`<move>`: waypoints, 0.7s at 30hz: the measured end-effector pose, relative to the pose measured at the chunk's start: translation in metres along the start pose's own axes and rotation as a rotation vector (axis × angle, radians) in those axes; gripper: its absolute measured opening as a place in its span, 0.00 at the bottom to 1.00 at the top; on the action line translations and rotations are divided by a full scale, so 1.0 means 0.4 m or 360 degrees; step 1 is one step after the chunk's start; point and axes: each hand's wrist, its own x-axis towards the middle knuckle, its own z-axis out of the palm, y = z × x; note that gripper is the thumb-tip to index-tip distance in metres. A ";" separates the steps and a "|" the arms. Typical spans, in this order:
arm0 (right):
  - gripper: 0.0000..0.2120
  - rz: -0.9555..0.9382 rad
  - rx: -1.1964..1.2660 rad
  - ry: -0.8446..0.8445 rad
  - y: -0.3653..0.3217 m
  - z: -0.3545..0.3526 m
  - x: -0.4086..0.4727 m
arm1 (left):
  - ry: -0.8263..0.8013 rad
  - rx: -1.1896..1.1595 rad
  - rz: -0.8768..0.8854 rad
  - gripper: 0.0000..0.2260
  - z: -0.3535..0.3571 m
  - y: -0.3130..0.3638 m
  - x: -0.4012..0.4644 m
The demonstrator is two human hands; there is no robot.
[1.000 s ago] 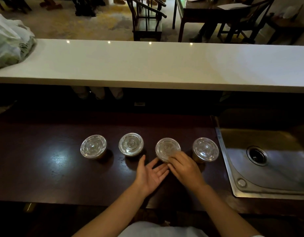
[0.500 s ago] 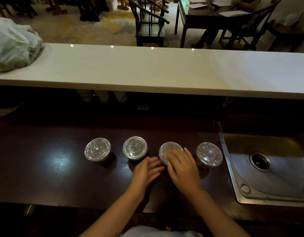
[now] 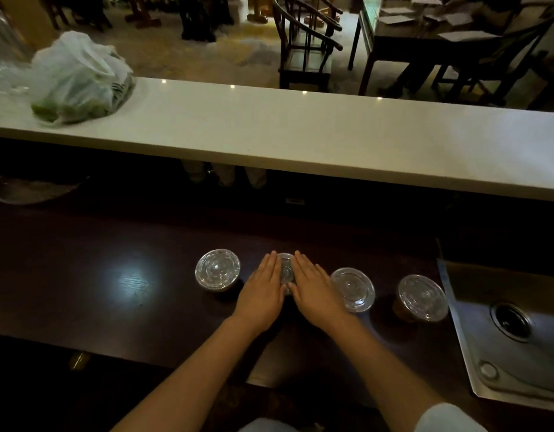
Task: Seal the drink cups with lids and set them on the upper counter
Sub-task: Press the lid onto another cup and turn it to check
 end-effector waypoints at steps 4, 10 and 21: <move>0.27 0.0010 0.0054 0.0074 -0.017 0.024 -0.044 | 0.0006 -0.0013 0.0110 0.25 0.011 -0.015 -0.041; 0.27 0.0143 0.0153 0.0264 -0.057 0.100 -0.149 | 0.0154 -0.0022 0.0211 0.24 0.050 -0.033 -0.151; 0.27 0.0125 0.0115 0.0382 -0.068 0.136 -0.162 | 0.0187 -0.0184 0.0280 0.23 0.051 -0.025 -0.170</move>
